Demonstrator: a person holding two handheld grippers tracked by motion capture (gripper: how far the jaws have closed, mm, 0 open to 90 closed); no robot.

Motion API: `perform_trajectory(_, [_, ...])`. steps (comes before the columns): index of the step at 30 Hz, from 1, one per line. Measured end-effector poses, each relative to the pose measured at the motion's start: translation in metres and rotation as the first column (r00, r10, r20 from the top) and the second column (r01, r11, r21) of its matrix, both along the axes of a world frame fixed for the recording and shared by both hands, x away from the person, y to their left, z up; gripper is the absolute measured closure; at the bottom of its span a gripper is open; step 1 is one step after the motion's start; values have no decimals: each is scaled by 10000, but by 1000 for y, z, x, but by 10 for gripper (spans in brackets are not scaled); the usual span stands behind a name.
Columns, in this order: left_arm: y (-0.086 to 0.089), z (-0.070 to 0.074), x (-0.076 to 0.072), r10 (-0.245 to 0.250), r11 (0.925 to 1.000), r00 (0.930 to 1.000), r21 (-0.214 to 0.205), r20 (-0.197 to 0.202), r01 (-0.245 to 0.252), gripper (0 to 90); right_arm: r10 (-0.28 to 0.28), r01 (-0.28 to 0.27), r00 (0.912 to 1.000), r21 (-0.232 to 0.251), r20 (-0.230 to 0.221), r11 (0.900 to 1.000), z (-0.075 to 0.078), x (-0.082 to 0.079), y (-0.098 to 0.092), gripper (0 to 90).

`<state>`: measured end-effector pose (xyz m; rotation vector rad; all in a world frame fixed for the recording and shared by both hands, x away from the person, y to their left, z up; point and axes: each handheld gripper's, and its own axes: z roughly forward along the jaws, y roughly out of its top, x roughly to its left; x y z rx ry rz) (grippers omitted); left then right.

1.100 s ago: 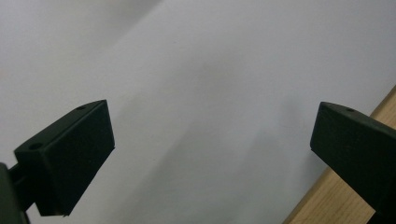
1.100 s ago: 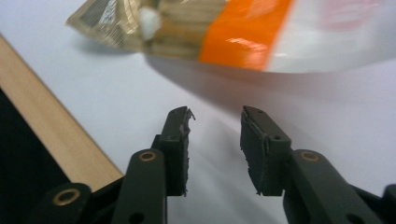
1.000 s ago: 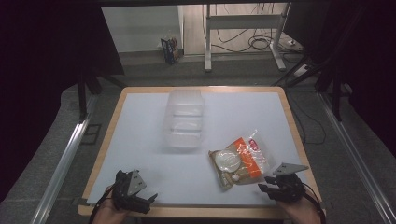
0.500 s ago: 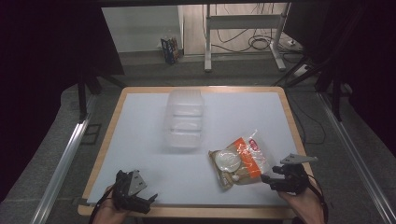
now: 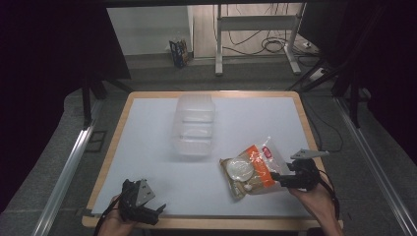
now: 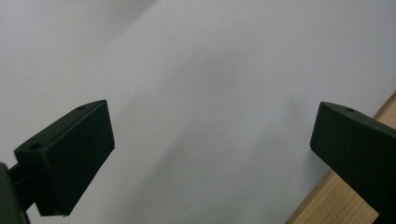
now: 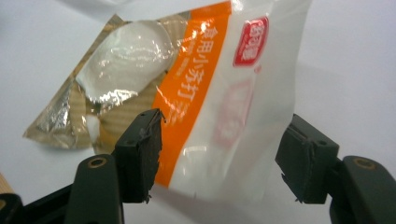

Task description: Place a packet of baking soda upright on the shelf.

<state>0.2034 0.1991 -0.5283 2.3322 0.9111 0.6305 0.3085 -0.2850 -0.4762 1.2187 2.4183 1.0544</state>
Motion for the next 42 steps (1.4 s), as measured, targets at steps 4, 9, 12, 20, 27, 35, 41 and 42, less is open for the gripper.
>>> perform_trajectory(4, [0, 0, 0, -52, 9999, 10000, 137, -12, 52, 0, 142, -137, 9996, 197, -233, 9997, 0, 14, 6, 346])
perform_trajectory(9, [0, 0, 0, 12, 10000, 10000, 44, -10, -12, 0, 295, -281, 9987, 344, -414, 9990, -2, 25, 13, 347])
perform_trajectory(12, [0, 0, 0, 0, 10000, 10000, 46, 0, 0, 0, 460, -449, 9978, 221, -485, 9987, -4, 33, 18, 364])
perform_trajectory(20, [0, 0, 0, 6, 10000, 10000, 33, 3, -6, 0, 1044, -1032, 9863, 164, -1275, 9945, -12, 47, 33, 473])
perform_trajectory(27, [0, 0, 0, 0, 10000, 10000, 37, 13, 0, 0, 1230, -1205, 9821, 262, -1430, 9924, -9, 49, 46, 631])
perform_trajectory(35, [0, 0, 0, -26, 10000, 10000, 75, 18, 26, 0, 1255, -1234, 9868, 265, -1026, 9920, -2, 48, 43, 862])
perform_trajectory(41, [0, 0, 0, -8, 10000, 10000, 45, 26, 8, 0, 1648, -1615, 9821, 428, -917, 9859, 8, 49, 47, 879])
perform_trajectory(42, [0, 0, 0, -4, 10000, 10000, 42, 26, 4, 0, 1708, -1671, 9813, 480, -884, 9848, 10, 49, 48, 880])
